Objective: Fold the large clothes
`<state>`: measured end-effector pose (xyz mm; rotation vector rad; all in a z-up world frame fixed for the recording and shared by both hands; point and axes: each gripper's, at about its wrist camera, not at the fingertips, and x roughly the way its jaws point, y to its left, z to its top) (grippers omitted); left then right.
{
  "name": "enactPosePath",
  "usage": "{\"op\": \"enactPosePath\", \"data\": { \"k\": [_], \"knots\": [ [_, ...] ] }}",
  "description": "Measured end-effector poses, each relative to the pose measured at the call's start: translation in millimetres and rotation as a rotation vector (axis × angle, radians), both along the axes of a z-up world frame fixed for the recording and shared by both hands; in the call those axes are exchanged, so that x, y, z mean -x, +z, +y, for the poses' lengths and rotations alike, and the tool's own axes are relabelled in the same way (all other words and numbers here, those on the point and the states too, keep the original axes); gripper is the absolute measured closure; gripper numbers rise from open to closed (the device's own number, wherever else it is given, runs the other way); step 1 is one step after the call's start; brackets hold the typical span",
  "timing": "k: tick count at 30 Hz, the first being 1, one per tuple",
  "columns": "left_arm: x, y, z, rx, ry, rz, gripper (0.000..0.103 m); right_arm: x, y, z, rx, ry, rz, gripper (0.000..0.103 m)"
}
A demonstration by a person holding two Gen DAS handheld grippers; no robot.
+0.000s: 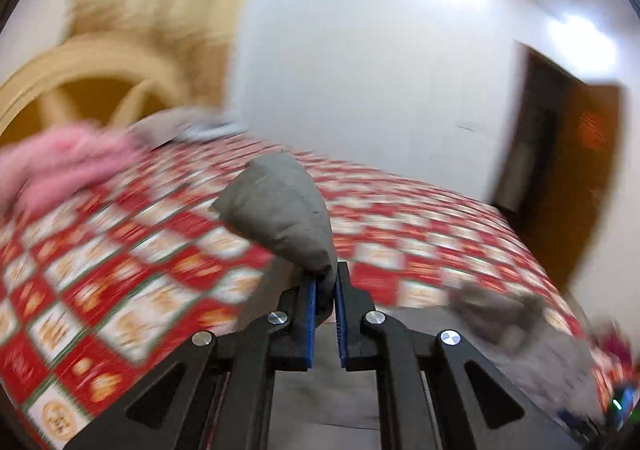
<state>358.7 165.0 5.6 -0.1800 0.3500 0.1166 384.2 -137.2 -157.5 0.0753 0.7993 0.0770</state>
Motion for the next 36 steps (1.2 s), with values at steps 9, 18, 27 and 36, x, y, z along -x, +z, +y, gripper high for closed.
{"op": "enactPosePath", "data": {
  "k": [9,18,27,36],
  "knots": [
    [-8,-38,-179,-0.182,-0.387,0.068,0.095,4,1,-18,-0.132,-0.021,-0.024,0.043],
    [-6,-119,-225,-0.275,-0.506,0.369,0.076,1,0,-25,-0.2,-0.021,-0.026,0.041],
    [77,-94,-163,-0.173,-0.447,0.271,0.014,9,8,-27,-0.208,-0.003,-0.003,0.032],
    [107,-95,-39,0.118,-0.253,0.269,0.014,49,63,-23,-0.241,-0.02,-0.145,0.01]
  ]
}}
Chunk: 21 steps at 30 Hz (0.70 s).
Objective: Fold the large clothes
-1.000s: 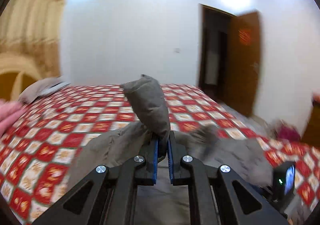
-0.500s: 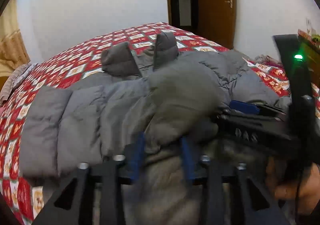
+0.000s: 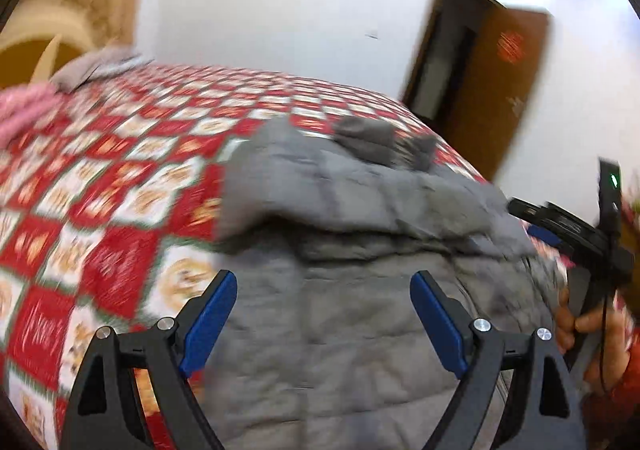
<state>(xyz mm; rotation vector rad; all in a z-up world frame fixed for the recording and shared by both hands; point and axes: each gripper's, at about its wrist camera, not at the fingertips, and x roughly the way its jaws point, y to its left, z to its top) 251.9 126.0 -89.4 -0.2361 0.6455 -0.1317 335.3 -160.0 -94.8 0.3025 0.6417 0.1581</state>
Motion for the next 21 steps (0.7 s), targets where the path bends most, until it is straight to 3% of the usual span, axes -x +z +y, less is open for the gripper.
{"op": "enactPosePath", "data": {
  "k": [2,4,6,7,9,14,19,21],
  "knots": [
    [1,2,16,0.037,0.059,0.008,0.014,-24,-3,13,-0.013,0.018,0.036,0.01],
    [8,8,29,0.048,0.099,-0.008,0.014,-51,-16,30,0.035,0.042,0.138,0.015],
    [15,13,40,0.036,0.121,-0.026,0.014,-70,-31,47,0.087,0.078,0.226,0.058],
    [18,17,44,0.022,0.137,-0.034,0.014,-77,-36,54,0.106,0.098,0.259,0.061],
    [23,20,54,0.011,0.155,-0.044,0.014,-73,-32,63,0.141,0.126,0.239,0.082],
    [11,27,72,0.032,0.196,-0.043,0.014,-27,18,58,0.293,0.117,0.012,0.084],
    [-16,36,62,0.015,0.192,-0.049,0.014,-17,5,33,0.346,0.1,0.045,0.084],
    [-34,40,45,-0.046,0.175,-0.043,0.014,-17,-9,29,0.346,0.089,0.075,0.084]
  ]
}}
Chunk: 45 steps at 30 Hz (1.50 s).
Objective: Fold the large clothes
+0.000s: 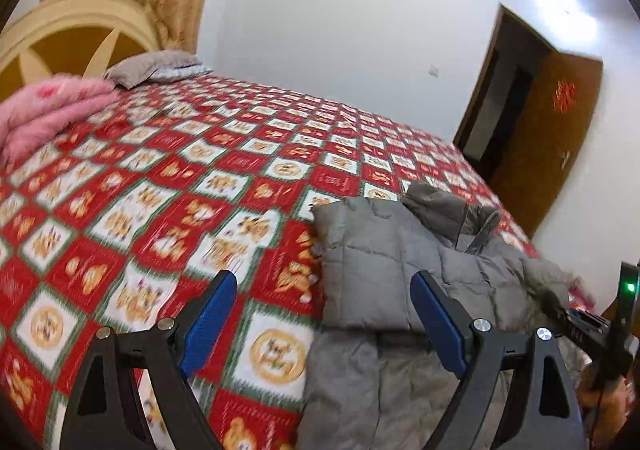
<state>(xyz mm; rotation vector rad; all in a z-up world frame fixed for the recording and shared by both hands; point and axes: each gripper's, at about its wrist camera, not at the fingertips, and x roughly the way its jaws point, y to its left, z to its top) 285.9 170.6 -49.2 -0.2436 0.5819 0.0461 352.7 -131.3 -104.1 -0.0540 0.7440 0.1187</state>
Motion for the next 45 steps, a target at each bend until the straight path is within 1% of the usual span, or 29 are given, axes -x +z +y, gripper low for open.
{"op": "enactPosePath", "data": {
  "k": [2,4,5,7,8,9,10,11,12,14,15,16,18,20,22,24,26,28,31,33,35,36,37,39,40,42,43,44,45],
  "knots": [
    [-14,0,-16,-0.062,-0.005,0.016,0.014,-4,-19,-3,-0.012,-0.019,0.044,0.084],
    [-27,-7,-28,-0.105,-0.006,0.034,0.014,-1,-30,-7,-0.011,-0.033,0.066,0.08],
    [-35,-14,-32,-0.121,0.001,0.055,0.014,-2,-38,-8,-0.019,-0.035,0.082,0.075],
    [-46,-31,-36,-0.126,0.013,0.107,0.014,0,-40,-11,-0.034,-0.045,0.094,0.066],
    [-54,-44,-37,-0.13,0.014,0.155,0.014,1,-37,-15,-0.047,-0.059,0.108,0.055],
    [-56,-51,-38,-0.138,0.015,0.184,0.014,3,-34,-21,-0.064,-0.071,0.119,0.046],
    [-60,-61,-37,-0.154,0.012,0.235,0.014,7,-27,-29,-0.096,-0.09,0.124,0.046],
    [-60,-65,-35,-0.156,0.006,0.25,0.014,11,-21,-36,-0.12,-0.106,0.112,0.046],
    [-56,-64,-32,-0.148,-0.004,0.237,0.014,18,-9,-44,-0.132,-0.128,0.072,0.046],
    [-53,-52,-29,-0.143,-0.012,0.185,0.014,29,21,-52,-0.109,-0.164,-0.049,0.044],
    [-57,-44,-29,-0.147,-0.013,0.162,0.014,28,32,-53,-0.11,-0.162,-0.079,0.044],
    [-61,-38,-31,-0.15,-0.01,0.148,0.014,22,43,-50,-0.134,-0.136,-0.093,0.044],
    [-78,-19,-35,-0.155,0.013,0.114,0.014,1,50,-36,-0.188,-0.051,-0.048,0.046],
    [-100,-10,-40,-0.137,0.031,0.098,0.014,-24,39,-14,-0.194,0.017,0.028,0.051],
    [-128,-18,-46,-0.139,0.052,0.153,0.014,-43,21,5,-0.146,0.017,0.055,0.052],
    [-144,-34,-50,-0.147,0.053,0.187,0.014,-51,-1,17,-0.113,0.033,0.065,0.053],
    [-149,-52,-53,-0.165,0.05,0.211,0.014,-50,-17,22,-0.066,0.034,0.068,0.055],
    [-152,-77,-53,-0.181,0.056,0.246,0.014,-48,-34,25,0.001,0.041,0.042,0.055],
    [-149,-101,-47,-0.137,0.038,0.238,0.013,-49,-41,23,0.022,0.076,0.04,0.053],
    [-152,-108,-38,-0.066,0.03,0.253,0.012,-53,-43,21,0.013,0.086,0.049,0.053],
    [-156,-112,-37,-0.053,0.033,0.264,0.009,-55,-45,17,-0.02,0.091,0.059,0.053],
    [-158,-113,-40,-0.069,0.037,0.268,0.008,-57,-46,15,-0.039,0.092,0.062,0.053],
    [-160,-113,-47,-0.121,0.045,0.278,0.007,-58,-47,14,-0.049,0.092,0.064,0.053],
    [-161,-113,-57,-0.186,0.053,0.286,0.007,-57,-47,15,-0.044,0.091,0.062,0.053],
    [-160,-112,-58,-0.197,0.059,0.285,0.006,-56,-46,17,-0.033,0.089,0.061,0.053],
    [-155,-111,-51,-0.164,0.064,0.275,0.006,-55,-42,20,-0.021,0.088,0.074,0.053],
    [-148,-108,-44,-0.113,0.073,0.255,0.006,-56,-38,20,-0.027,0.089,0.093,0.053],
    [-141,-105,-36,-0.054,0.077,0.229,0.006,-58,-28,17,-0.058,0.083,0.112,0.052],
    [-136,-104,-31,-0.011,0.077,0.209,0.006,-61,-16,11,-0.112,0.07,0.114,0.047]
  ]
}}
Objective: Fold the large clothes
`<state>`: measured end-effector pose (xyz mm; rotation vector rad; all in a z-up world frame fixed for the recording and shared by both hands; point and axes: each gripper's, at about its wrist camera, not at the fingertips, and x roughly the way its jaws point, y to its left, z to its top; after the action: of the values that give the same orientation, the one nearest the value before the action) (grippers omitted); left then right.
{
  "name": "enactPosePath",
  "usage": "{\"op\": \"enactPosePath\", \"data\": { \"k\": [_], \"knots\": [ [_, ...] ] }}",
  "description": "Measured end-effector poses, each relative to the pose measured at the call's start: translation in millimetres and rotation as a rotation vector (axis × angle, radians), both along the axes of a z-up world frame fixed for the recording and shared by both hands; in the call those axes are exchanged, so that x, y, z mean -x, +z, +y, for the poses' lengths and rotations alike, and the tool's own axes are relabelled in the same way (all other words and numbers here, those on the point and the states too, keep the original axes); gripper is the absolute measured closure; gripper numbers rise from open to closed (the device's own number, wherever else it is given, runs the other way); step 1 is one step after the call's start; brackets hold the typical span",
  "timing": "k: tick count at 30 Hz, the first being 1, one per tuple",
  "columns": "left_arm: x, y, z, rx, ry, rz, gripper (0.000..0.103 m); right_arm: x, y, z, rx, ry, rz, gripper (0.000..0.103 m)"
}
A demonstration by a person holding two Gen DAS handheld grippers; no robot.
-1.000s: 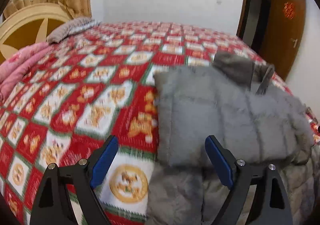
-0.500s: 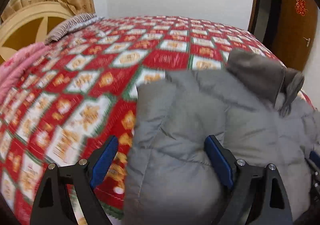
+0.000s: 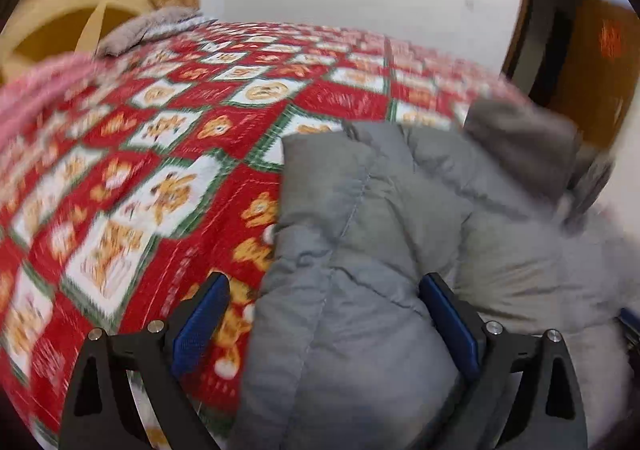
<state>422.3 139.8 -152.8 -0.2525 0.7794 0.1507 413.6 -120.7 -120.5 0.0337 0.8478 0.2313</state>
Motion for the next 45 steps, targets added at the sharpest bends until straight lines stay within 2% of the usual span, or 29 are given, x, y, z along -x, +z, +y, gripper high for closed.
{"op": "enactPosePath", "data": {
  "k": [1,2,3,5,6,7,11,13,14,15,16,17,18,22,26,28,31,33,36,38,40,42,45],
  "knots": [
    [8,3,8,0.066,0.006,-0.044,0.006,-4,11,-5,-0.043,-0.02,-0.009,0.043],
    [18,7,16,0.129,0.021,-0.104,0.006,-12,25,-10,-0.077,-0.052,-0.025,0.032],
    [22,11,19,0.148,0.035,-0.14,0.006,-20,36,-13,-0.096,-0.08,-0.038,0.025],
    [28,16,20,0.151,0.043,-0.187,0.006,-51,60,-19,-0.13,-0.15,-0.058,0.021],
    [29,18,18,0.149,0.033,-0.199,0.006,-69,67,-20,-0.135,-0.178,-0.051,0.015],
    [28,18,15,0.142,0.017,-0.203,0.006,-83,69,-20,-0.134,-0.195,-0.032,0.012],
    [21,16,11,0.135,-0.006,-0.178,0.006,-151,57,-22,-0.141,-0.302,0.115,0.012],
    [21,15,14,0.151,-0.004,-0.178,0.006,-166,45,-24,-0.133,-0.318,0.173,0.015],
    [20,13,16,0.164,0.0,-0.176,0.006,-172,36,-23,-0.113,-0.315,0.223,0.023],
    [18,11,18,0.179,0.002,-0.169,0.006,-172,30,-24,-0.099,-0.31,0.254,0.04],
    [17,9,21,0.192,0.005,-0.161,0.006,-170,25,-25,-0.099,-0.295,0.276,0.05],
    [17,7,23,0.205,0.008,-0.155,0.006,-166,22,-28,-0.103,-0.28,0.286,0.069],
    [16,6,25,0.216,0.01,-0.153,0.006,-159,22,-33,-0.099,-0.275,0.287,0.081],
    [20,7,27,0.234,0.014,-0.171,0.006,-123,16,-53,-0.062,-0.274,0.249,0.084],
    [25,16,20,0.201,-0.017,-0.209,0.006,-104,-14,-70,-0.14,-0.299,0.256,0.085],
    [28,26,18,0.193,-0.042,-0.212,0.006,-96,-26,-78,-0.195,-0.287,0.184,0.087],
    [28,53,14,0.221,-0.091,-0.234,0.006,-79,-32,-70,-0.128,-0.232,0.031,0.087],
    [11,73,5,0.203,-0.111,-0.234,0.006,-77,-31,-67,-0.11,-0.237,0.011,0.087],
    [-41,91,-17,0.189,-0.132,-0.174,0.006,-76,-31,-70,-0.127,-0.239,0.002,0.087],
    [-77,90,-36,0.167,-0.163,-0.117,0.006,-75,-31,-72,-0.137,-0.239,-0.004,0.087],
    [-110,79,-59,0.125,-0.185,-0.042,0.006,-74,-31,-74,-0.146,-0.239,-0.007,0.087],
    [-132,64,-77,0.115,-0.204,0.025,0.006,-73,-32,-74,-0.153,-0.238,-0.009,0.087],
    [-154,34,-90,0.12,-0.163,0.104,0.008,-72,-33,-74,-0.166,-0.237,-0.011,0.087]
  ]
}}
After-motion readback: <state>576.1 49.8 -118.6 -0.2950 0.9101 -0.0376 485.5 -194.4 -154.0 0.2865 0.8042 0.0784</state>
